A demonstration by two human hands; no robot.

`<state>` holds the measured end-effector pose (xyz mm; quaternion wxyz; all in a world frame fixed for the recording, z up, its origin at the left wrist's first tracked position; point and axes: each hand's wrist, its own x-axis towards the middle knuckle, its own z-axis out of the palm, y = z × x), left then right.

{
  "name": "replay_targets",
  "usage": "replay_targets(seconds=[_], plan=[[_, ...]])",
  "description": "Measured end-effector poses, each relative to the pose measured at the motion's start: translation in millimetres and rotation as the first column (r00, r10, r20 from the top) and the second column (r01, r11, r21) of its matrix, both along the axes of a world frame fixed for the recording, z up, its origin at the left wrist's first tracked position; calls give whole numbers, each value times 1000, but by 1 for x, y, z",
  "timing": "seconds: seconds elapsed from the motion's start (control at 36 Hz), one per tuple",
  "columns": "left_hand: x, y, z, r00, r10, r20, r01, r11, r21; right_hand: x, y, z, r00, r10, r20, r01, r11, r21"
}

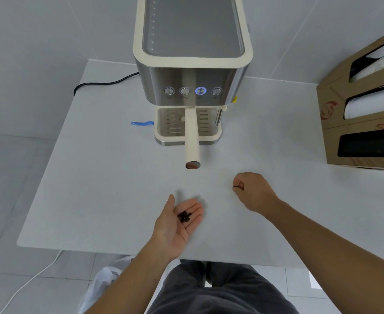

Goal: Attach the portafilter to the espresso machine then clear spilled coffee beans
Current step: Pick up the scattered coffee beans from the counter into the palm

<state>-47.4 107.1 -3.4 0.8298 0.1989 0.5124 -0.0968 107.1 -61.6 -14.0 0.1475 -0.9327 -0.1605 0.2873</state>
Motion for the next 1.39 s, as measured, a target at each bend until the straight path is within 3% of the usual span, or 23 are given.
replay_targets(seconds=[0.53, 0.94, 1.39], plan=[[-19, -6, 7, 991, 131, 8, -131, 991, 9, -37, 6, 34, 987, -81, -140, 121, 946, 301], [-79, -35, 9, 902, 432, -15, -429, 899, 89, -60, 12, 34, 949, 154, -275, -13, 890, 457], [-185, -34, 19, 720, 692, 43, -692, 713, 113, -129, 59, 41, 889, 412, -202, -285, 840, 462]])
